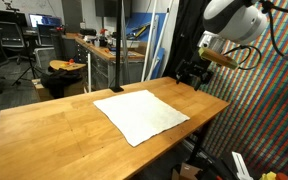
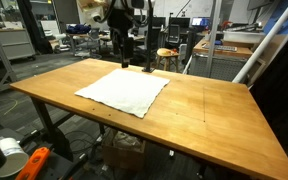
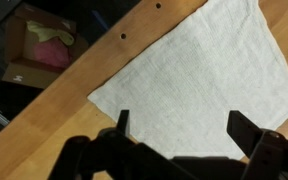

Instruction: Fold the towel

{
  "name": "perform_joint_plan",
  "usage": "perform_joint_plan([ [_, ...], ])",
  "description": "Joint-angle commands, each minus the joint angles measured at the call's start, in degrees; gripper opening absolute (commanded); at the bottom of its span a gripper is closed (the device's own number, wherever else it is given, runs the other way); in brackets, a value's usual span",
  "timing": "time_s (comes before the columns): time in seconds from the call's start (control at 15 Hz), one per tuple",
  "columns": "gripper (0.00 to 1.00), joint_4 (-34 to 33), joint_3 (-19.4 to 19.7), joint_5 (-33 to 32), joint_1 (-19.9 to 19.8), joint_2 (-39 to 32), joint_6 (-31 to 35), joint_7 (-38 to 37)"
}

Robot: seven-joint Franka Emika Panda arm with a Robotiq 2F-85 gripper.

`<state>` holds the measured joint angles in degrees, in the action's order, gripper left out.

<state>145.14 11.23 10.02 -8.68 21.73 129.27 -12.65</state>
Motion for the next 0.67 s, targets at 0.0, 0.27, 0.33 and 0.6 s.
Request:
perform_joint_plan([
  [0.0, 1.0, 0.2, 0.22, 4.23, -1.81, -3.1, 2.16, -2.71],
  [0.27, 1.0, -1.23, 1.72, 9.08, -1.89, -8.04, 3.39, -0.09],
  [0.33, 1.0, -1.67, 2.11, 10.03, -1.86, -9.37, 3.98, 0.98],
  [0.6, 1.0, -3.69, 3.12, 13.15, -1.95, -15.09, 7.73, 4.73],
])
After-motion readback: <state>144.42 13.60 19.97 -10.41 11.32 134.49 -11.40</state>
